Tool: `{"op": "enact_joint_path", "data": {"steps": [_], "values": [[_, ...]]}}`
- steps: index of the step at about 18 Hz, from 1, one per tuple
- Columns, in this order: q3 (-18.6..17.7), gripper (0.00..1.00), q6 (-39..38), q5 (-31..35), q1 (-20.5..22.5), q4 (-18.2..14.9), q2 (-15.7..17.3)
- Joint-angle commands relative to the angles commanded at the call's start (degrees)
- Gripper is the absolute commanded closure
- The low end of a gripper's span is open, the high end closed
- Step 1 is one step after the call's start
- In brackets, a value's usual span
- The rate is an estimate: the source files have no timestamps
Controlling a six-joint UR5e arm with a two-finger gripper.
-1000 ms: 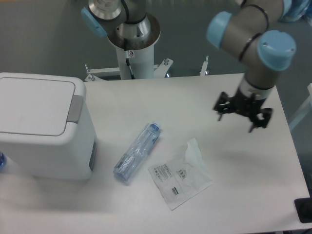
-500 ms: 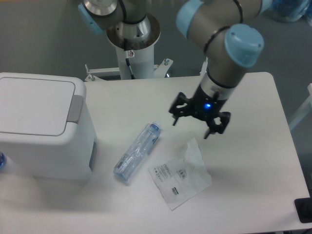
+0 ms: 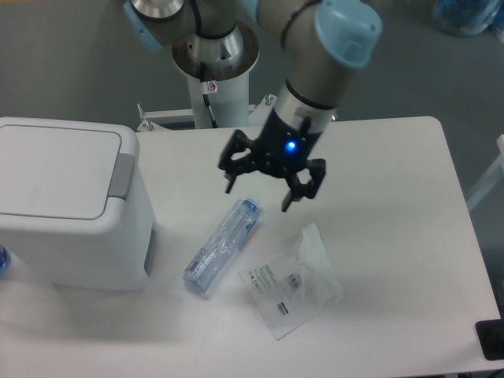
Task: Open the trash can
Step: 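Move the gripper over to the white trash can's lid, then press down on the trash can lid's grey button to pop it open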
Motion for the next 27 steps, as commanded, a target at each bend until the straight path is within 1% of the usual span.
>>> {"op": "enact_joint_path", "data": {"steps": [4,5,8,10,19,23,27], "values": [[0.0,0.0,-6.67,-0.53,-3.25,0.97,0.44],[-0.17,0.0,-6.77,-0.53,-4.48,1.06,0.7],[-0.53,0.0,-7.03,-0.53,-5.8,1.14,0.88],[-1.14,0.0,-7.3,-0.53,-7.47,1.32,0.97],[-2.81,0.0,-7.21,-0.53,-8.35,1.5,1.23],[-2.81,0.0,-7.21,-0.53,-8.8,1.5,1.23],[-3.51,0.0,-7.21,-0.36,-8.8,1.58,1.84]]}}
